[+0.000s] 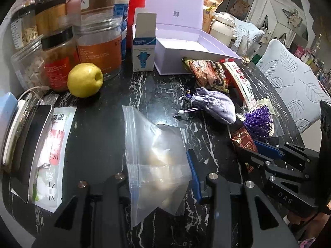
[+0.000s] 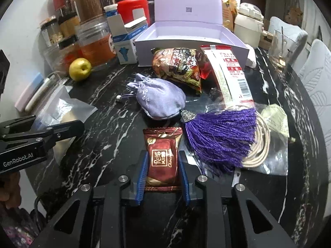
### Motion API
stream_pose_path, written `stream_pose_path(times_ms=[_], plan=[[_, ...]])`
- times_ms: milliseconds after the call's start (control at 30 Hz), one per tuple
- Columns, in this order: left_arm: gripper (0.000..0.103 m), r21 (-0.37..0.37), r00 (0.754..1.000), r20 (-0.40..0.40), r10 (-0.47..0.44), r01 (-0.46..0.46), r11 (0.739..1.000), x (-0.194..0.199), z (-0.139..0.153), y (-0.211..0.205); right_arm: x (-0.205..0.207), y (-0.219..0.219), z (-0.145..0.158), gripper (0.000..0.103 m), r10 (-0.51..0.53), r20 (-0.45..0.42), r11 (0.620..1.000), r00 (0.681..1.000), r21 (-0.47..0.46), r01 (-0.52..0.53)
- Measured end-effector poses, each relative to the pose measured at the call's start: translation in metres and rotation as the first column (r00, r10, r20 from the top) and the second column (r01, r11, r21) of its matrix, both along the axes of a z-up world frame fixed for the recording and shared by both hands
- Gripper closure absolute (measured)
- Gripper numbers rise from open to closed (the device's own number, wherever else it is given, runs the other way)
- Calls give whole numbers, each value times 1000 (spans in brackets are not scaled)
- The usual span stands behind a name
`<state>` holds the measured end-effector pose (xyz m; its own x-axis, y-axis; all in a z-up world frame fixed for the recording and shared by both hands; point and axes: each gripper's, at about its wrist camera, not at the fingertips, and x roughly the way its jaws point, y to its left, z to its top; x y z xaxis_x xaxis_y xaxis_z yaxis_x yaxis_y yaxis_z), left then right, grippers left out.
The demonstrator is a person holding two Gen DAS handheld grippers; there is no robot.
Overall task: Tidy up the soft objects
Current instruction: 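Grasp the zip bag with the left tool while the right tool grasps the chocolate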
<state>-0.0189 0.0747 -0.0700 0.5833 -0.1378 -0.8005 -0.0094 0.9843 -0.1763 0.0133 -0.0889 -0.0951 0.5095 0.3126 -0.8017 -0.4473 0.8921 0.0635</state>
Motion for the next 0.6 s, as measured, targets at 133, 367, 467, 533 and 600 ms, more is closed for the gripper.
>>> stream_pose_path(times_ms=[133, 367, 467, 533, 600], plan=[[64, 7, 1000, 22, -16, 16, 1000, -2, 7, -6, -10, -4, 5, 75, -1, 19, 1000, 1000, 13, 1], [64, 7, 996, 70, -59, 59, 998, -3, 25, -18, -23, -12, 19, 75, 0, 59, 999, 998, 49, -3], [64, 3, 993, 88, -73, 73, 997, -1, 33, -23, -26, -15, 27, 75, 0, 70, 997, 998, 75, -5], [64, 4, 991, 104, -80, 80, 997, 2, 39, -26, -27, -18, 33, 75, 2, 79, 996, 997, 92, -9], [64, 0, 989, 120, -87, 88, 996, 5, 45, -28, -27, -20, 40, 75, 4, 95, 995, 995, 102, -14]])
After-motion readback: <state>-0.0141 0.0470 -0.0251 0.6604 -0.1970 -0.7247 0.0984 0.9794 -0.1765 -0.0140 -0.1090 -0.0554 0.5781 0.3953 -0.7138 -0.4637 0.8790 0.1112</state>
